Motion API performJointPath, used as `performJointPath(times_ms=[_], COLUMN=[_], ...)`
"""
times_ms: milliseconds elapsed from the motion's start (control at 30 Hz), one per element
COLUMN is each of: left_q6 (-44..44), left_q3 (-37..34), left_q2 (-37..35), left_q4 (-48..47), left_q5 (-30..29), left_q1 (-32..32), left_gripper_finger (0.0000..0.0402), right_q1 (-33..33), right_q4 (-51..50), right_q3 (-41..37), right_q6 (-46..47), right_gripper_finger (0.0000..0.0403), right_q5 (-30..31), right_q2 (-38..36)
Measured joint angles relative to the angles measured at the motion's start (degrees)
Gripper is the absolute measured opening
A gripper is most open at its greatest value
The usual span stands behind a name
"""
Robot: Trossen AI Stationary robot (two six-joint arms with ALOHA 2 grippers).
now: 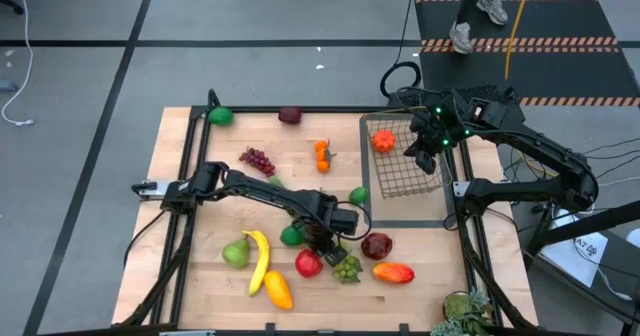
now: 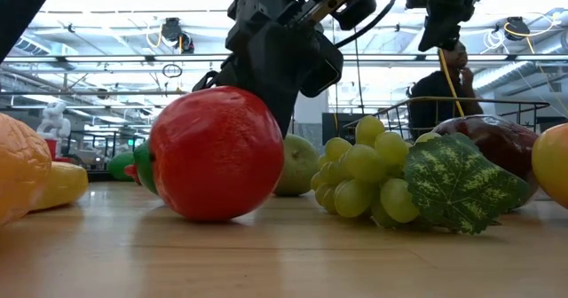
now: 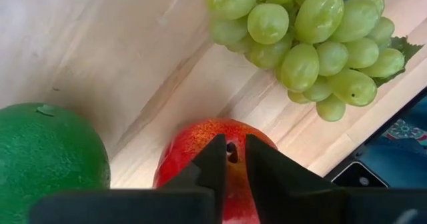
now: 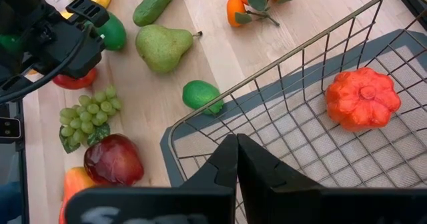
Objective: Build produce basket
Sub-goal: Put the light red apple into the wire basket
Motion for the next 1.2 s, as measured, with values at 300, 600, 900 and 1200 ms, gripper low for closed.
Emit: performJointPath(times_ms=[300,600,900,1200], left_q6=[1.6,3.5,3.1,2.6], left_q3=[0.0,0.0,0.3,0.4], left_q2=[0.0,-0.8,-4.6,-10.0], left_q4=[0.0,0.1,0.4,0.3], left_q5=[-1.9,-2.2,-5.3,-11.8], left_q1=[0.0,0.0,0.1,0.3], left_gripper_finger=[0.0010,0.0003,0.0000,0.0000], right_q1=[0.0,0.0,0.0,0.0], right_q4=[0.0,0.0,0.0,0.0], right_q3=[0.0,0.0,0.0,0.0], right_q6=[0.0,0.0,0.6,1.9], right_gripper_finger=[0.0000,0.0000,0.0000,0.0000], right_q5=[0.0,0.0,2.6,2.4], right_q2=[0.0,0.0,0.0,0.0])
